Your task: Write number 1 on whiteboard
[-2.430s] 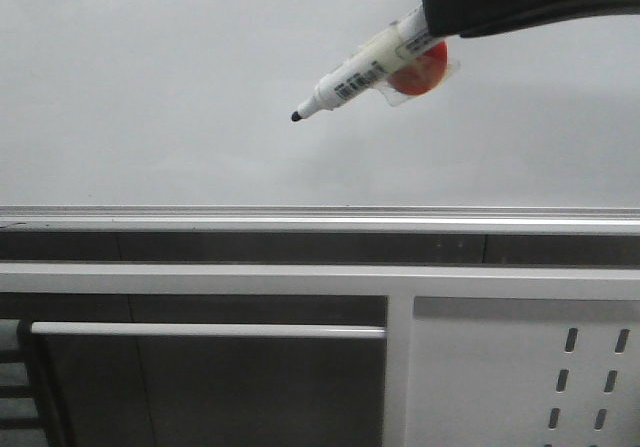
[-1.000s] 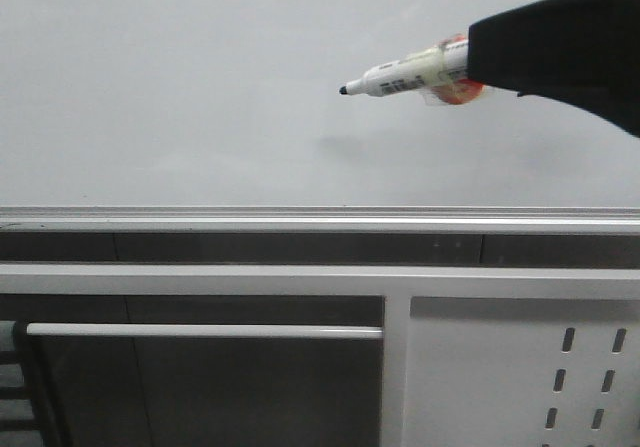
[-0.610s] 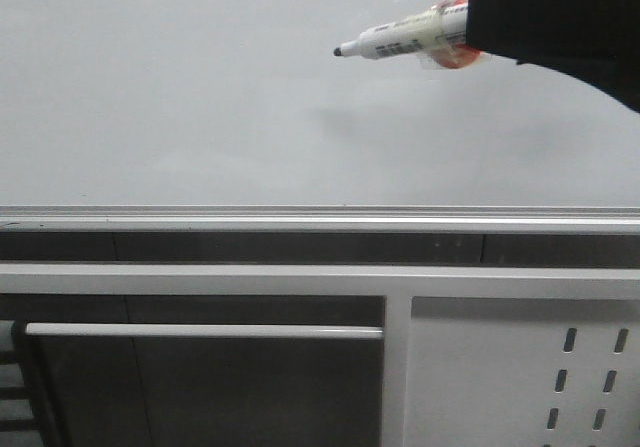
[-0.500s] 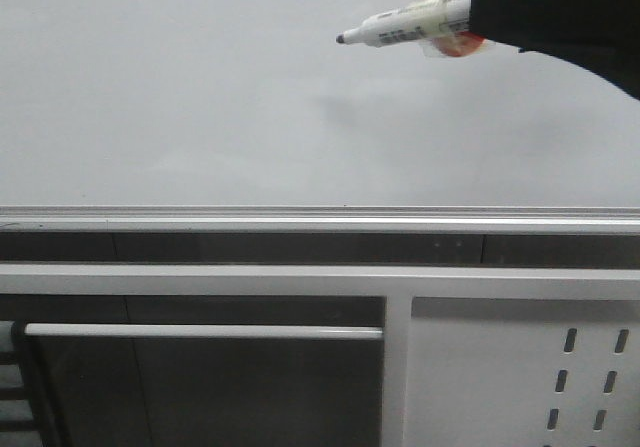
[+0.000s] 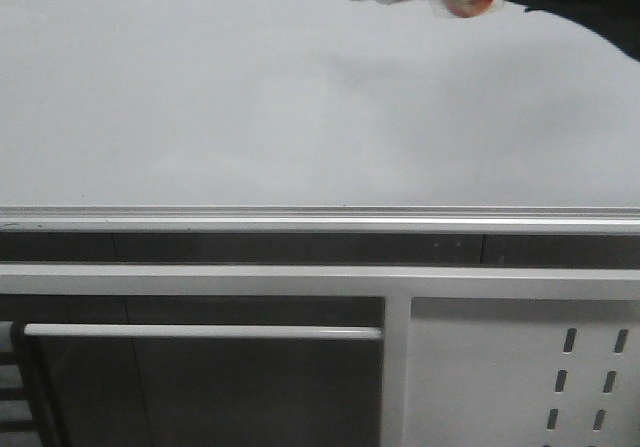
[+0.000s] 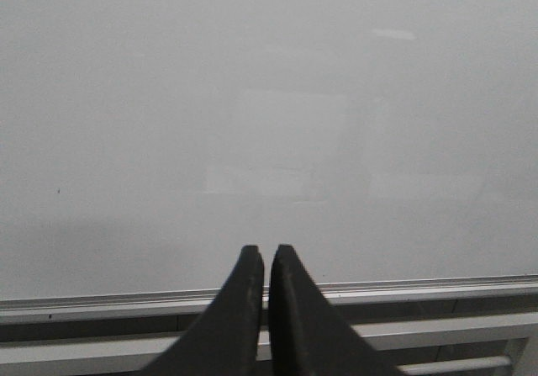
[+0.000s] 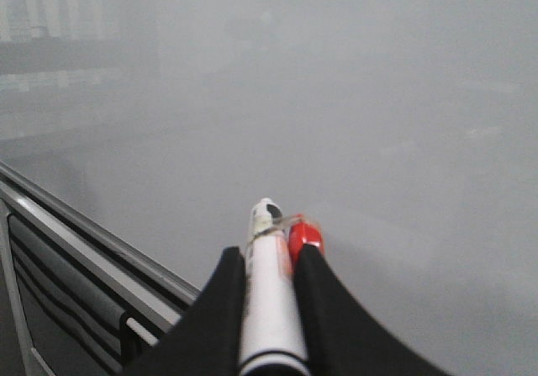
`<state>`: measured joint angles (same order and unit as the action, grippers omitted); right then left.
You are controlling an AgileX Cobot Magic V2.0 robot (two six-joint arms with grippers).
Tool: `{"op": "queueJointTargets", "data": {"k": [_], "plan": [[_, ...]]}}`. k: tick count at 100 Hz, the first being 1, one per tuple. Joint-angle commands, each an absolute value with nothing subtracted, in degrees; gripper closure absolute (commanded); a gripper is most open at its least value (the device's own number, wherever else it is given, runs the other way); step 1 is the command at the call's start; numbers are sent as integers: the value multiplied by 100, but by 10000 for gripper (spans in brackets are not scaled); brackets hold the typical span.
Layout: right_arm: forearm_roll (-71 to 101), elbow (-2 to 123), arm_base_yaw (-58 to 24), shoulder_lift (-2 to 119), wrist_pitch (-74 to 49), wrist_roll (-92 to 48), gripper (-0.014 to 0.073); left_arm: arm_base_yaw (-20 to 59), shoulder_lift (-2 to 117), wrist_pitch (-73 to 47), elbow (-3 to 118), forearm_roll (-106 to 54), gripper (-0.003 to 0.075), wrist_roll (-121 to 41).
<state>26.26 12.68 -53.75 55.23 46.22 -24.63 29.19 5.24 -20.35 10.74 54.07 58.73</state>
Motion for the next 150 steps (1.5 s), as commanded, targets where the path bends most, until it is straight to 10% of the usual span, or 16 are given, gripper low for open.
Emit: {"op": "queueJointTargets", "data": {"k": [1, 150], "plan": [[2521, 1526, -5379, 5682, 5212, -2536, 644, 2910, 576, -1717, 1224, 5543, 739, 5913], [3196, 1673, -5366, 6511, 6629, -2536, 644, 2910, 576, -1573, 1224, 5543, 739, 5913]]}}
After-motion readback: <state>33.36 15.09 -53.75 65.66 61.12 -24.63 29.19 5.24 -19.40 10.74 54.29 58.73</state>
